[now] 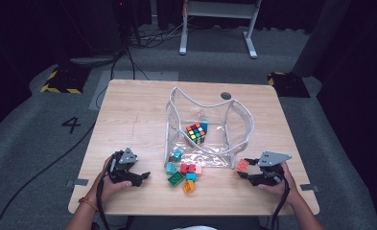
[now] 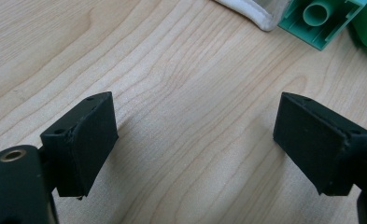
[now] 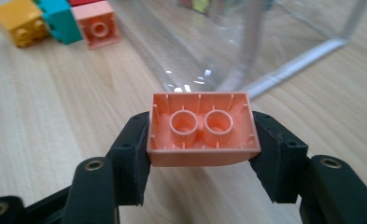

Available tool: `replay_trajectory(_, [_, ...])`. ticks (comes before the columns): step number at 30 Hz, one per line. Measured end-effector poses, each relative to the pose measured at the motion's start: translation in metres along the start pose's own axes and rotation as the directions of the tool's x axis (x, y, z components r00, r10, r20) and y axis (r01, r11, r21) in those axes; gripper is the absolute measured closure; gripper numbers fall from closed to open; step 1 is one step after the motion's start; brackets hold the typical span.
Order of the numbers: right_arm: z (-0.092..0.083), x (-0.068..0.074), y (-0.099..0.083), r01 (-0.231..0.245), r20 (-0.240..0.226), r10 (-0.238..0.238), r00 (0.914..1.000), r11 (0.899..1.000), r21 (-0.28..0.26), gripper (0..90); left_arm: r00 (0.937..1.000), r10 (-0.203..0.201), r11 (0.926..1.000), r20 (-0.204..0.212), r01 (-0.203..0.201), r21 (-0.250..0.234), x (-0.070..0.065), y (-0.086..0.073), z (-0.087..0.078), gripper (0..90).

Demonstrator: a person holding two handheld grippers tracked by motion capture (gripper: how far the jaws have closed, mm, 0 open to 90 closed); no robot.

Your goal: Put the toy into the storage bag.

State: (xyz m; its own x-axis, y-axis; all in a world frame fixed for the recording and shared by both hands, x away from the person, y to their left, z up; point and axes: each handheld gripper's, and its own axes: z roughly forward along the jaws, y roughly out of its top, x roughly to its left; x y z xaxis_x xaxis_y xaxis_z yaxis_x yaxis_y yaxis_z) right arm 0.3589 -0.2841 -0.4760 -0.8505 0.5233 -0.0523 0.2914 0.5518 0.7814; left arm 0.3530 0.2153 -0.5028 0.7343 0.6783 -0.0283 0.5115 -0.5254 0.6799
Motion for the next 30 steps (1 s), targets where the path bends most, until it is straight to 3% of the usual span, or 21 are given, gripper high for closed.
replay_trajectory(5, [-0.013,-0.014,-0.002,-0.041,0.047,0.043,0.9980,0.999,-0.036,43.1,1.0000,0.000,1.0000,0.000,0.000,0.000,0.000,0.000,0.000,13.7])
replay_trajectory(11, [-0.026,-0.031,0.006,-0.045,0.095,0.051,0.9941,0.997,-0.068,43.1,1.0000,0.000,1.0000,0.000,0.000,0.000,0.000,0.000,0.000,13.7])
replay_trajectory(21, [-0.058,-0.054,0.040,-0.014,0.179,0.032,0.9834,0.995,-0.103,43.2,1.0000,0.000,1.0000,0.000,0.000,0.000,0.000,0.000,0.000,13.7])
replay_trajectory(30, [-0.073,-0.068,0.073,0.012,0.195,0.020,0.9806,0.987,-0.162,43.2,0.9999,-0.007,1.0000,0.010,0.007,0.001,0.000,0.000,0.001,13.6])
